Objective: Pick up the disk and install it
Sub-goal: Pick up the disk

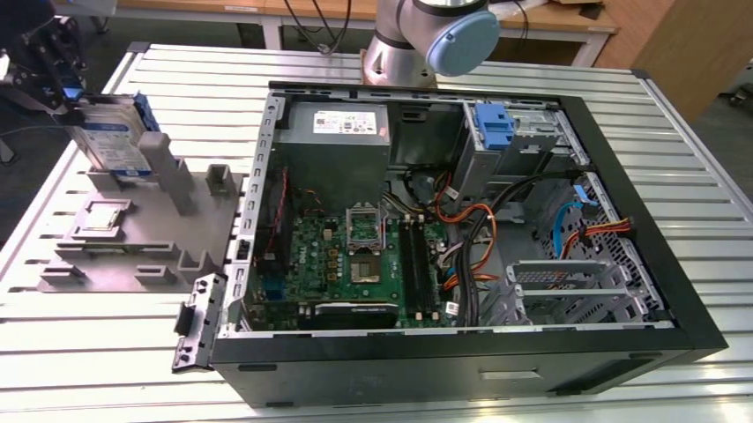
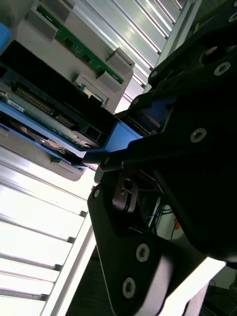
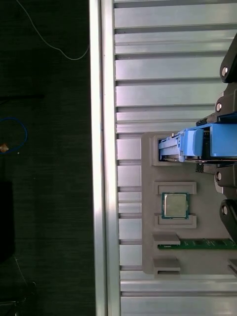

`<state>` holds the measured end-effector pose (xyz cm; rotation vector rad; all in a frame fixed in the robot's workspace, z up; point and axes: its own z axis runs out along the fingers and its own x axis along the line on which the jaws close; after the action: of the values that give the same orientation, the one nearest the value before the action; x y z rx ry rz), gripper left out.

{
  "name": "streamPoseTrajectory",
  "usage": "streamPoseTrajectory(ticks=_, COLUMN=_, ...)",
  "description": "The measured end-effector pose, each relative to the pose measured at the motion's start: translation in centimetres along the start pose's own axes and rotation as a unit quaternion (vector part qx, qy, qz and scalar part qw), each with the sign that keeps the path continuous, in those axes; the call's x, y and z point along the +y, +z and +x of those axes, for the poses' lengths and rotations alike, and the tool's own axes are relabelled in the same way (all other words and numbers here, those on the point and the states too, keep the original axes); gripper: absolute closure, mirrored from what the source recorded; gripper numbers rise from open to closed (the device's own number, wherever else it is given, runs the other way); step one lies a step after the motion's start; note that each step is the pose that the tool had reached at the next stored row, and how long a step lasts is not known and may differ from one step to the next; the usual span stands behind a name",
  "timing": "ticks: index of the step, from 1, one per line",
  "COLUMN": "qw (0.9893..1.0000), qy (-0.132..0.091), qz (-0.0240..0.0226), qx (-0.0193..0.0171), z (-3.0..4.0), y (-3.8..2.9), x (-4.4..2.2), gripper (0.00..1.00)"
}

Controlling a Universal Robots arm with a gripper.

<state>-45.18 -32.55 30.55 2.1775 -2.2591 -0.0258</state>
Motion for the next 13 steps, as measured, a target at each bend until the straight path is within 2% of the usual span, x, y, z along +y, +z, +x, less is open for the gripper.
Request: streamPoseTrajectory(ticks=13, qw=1.0000, qy=0.000, qz=-0.0001, qx=0.0000, z=0.00, y=-0.26, x=0.00, gripper=0.64)
